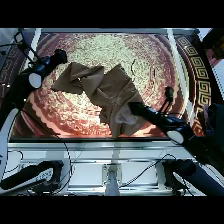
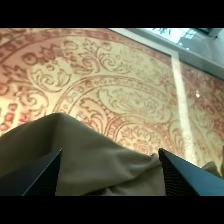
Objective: Fold the clothes and pants, and hang the long-sleeved shirts on hangers.
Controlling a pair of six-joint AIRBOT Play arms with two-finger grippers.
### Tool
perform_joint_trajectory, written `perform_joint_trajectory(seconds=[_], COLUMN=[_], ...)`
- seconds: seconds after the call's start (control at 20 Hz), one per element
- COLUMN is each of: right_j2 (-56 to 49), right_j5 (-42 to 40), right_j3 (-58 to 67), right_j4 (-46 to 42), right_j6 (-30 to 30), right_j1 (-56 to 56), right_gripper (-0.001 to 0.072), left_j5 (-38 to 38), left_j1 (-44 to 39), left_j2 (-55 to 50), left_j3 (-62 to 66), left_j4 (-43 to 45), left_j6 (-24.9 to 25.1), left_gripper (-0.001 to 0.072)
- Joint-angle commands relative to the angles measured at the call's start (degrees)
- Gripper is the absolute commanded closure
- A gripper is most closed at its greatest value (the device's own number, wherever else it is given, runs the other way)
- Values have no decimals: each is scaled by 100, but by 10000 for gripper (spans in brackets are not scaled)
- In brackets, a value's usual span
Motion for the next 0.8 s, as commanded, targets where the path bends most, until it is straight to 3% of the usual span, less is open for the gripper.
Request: perform_joint_trajectory(seconds=[0.0,0.1,0.15,0.25,0.35,0.55,0.75], right_j2=[389,291,243,195,149,146,146], right_j5=[1668,2492,2649,2669,2688,2647,2618], right_j3=[17,7,7,7,7,7,7], right_j4=[-280,-238,-125,170,234,214,212], right_j6=[-839,-1838,-2210,-2750,-2892,-2896,-2896], right_j1=[-2039,-3051,-3421,-3921,-4074,-4070,-4070], right_gripper=[205,264,264,264,264,264,264], left_j5=[-1674,-2870,-3434,-3941,-3921,-3587,-2496], left_j1=[520,649,638,385,-140,-1366,-2074], left_j2=[586,793,807,813,813,809,807], left_j3=[7,-13,-68,-487,-1180,-2376,-3064], left_j4=[184,181,131,-592,-1349,-1766,-2350], left_j6=[9,514,662,1097,1394,1401,1331], left_gripper=[9,17,69,76,76,86,89])
